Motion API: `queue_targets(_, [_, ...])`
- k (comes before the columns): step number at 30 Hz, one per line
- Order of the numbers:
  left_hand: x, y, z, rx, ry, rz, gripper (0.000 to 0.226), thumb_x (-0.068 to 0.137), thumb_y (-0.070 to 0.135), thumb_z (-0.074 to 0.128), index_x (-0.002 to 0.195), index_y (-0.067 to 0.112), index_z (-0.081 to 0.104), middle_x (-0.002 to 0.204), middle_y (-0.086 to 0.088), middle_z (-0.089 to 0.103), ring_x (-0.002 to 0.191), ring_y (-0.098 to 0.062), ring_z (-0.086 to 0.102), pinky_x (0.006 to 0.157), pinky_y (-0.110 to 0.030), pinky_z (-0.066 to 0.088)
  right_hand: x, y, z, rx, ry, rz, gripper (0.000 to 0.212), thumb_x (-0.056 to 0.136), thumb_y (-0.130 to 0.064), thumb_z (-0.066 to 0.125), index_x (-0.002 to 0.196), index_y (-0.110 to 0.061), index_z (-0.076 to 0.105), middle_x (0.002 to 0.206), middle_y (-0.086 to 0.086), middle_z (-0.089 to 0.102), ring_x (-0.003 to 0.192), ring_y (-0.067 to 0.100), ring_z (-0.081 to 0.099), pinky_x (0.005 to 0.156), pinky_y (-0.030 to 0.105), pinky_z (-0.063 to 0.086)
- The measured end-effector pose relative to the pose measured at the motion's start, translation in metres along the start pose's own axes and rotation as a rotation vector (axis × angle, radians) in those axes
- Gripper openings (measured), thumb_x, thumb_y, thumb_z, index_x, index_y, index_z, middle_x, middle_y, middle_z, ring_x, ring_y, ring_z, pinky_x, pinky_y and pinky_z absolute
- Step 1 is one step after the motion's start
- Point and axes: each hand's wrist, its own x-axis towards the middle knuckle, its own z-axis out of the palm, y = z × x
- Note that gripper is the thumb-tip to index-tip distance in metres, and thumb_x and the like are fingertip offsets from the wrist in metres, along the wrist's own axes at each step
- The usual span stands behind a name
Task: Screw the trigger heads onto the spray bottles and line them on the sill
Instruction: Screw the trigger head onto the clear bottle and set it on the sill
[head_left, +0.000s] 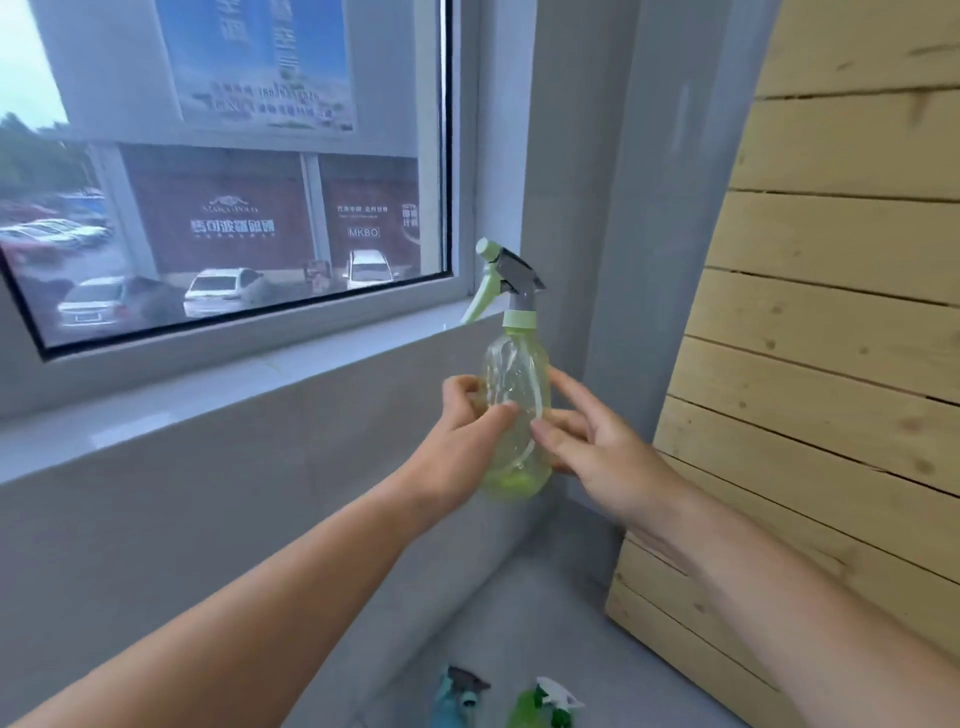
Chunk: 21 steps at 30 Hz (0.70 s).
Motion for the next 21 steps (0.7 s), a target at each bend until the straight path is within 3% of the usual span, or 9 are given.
queue_targets(3, [0.042,0.027,-0.035,0.008,0.073,0.050,0.040,0.101,0.027,0.064,0.137,0.019,0.049,0.121,-0.001,0.073,0.092,-0.007,0.069,0.075,-0.023,0.052,0.064,-0.018,0.008,-0.068,0.023,-0.069,0.061,0.098,-0.012,0.056,0.151,-0.032,0.034,0.120,0.004,0.072,0.094,0.007,0.070,0.083,0.019,0.055])
queue_targets(5, [0.070,0.040,-0.060,0.001,0.109,0.077,0.046,0.097,0.025,0.071,0.139,0.017,0.055,0.123,-0.007,0.075,0.083,-0.008,0.070,0.069,-0.019,0.052,0.105,-0.026,0.014,-0.115,0.049,-0.121,0.066,0.096,-0.012,0.059,0.153,-0.032,0.031,0.130,0.007,0.065,0.106,0.013,0.067,0.087,0.022,0.056])
queue_targets(7, [0.092,0.051,-0.081,0.013,0.138,0.070,0.057,0.090,0.029,0.078,0.142,0.019,0.056,0.123,-0.007,0.076,0.092,-0.014,0.072,0.079,-0.023,0.054,0.141,-0.032,0.024,-0.161,0.074,-0.162,0.067,0.093,-0.017,0.061,0.150,-0.037,0.033,0.131,0.004,0.062,0.114,0.017,0.064,0.094,0.030,0.055])
queue_targets(10, [0.118,0.055,-0.101,0.055,0.153,0.044,0.060,0.091,0.032,0.077,0.147,0.023,0.054,0.123,-0.006,0.076,0.113,-0.022,0.072,0.107,-0.039,0.050,0.174,-0.037,0.034,-0.200,0.088,-0.159,0.063,0.096,-0.023,0.058,0.149,-0.044,0.032,0.114,-0.013,0.058,0.113,0.013,0.061,0.093,0.026,0.051])
queue_targets(13, [0.140,0.053,-0.112,0.118,0.201,0.046,0.052,0.097,0.033,0.070,0.147,0.028,0.055,0.123,-0.004,0.072,0.106,-0.018,0.068,0.100,-0.035,0.050,0.204,-0.030,0.041,-0.215,0.090,-0.148,0.063,0.094,-0.031,0.059,0.149,-0.046,0.032,0.130,-0.006,0.056,0.125,0.015,0.055,0.101,0.032,0.047])
queue_targets(17, [0.156,0.045,-0.121,0.154,0.270,0.031,0.059,0.096,0.037,0.070,0.151,0.028,0.051,0.133,-0.010,0.069,0.122,-0.030,0.066,0.112,-0.045,0.049,0.228,-0.018,0.048,-0.159,0.100,-0.121,0.055,0.095,-0.025,0.060,0.145,-0.037,0.041,0.134,0.002,0.060,0.113,0.017,0.064,0.090,0.030,0.053])
queue_targets(18, [0.158,0.043,-0.123,0.148,0.288,0.040,0.059,0.097,0.035,0.070,0.152,0.025,0.051,0.132,-0.011,0.069,0.114,-0.028,0.069,0.106,-0.043,0.053,0.232,-0.016,0.050,-0.147,0.102,-0.124,0.052,0.095,-0.024,0.060,0.143,-0.036,0.044,0.132,0.003,0.063,0.109,0.017,0.066,0.085,0.028,0.054])
queue_targets(19, [0.159,0.042,-0.124,0.144,0.308,0.049,0.059,0.097,0.032,0.070,0.151,0.021,0.050,0.129,-0.010,0.070,0.098,-0.019,0.070,0.090,-0.037,0.058,0.236,-0.015,0.052,-0.135,0.107,-0.128,0.049,0.095,-0.023,0.060,0.141,-0.035,0.046,0.130,0.003,0.065,0.107,0.017,0.068,0.079,0.025,0.053])
queue_targets(21, [0.164,0.040,-0.125,0.147,0.356,0.059,0.055,0.097,0.031,0.072,0.147,0.017,0.054,0.123,-0.008,0.071,0.069,-0.010,0.059,0.058,-0.025,0.047,0.242,-0.013,0.053,-0.124,0.114,-0.126,0.048,0.096,-0.020,0.059,0.141,-0.031,0.047,0.126,0.003,0.067,0.103,0.015,0.068,0.073,0.020,0.050])
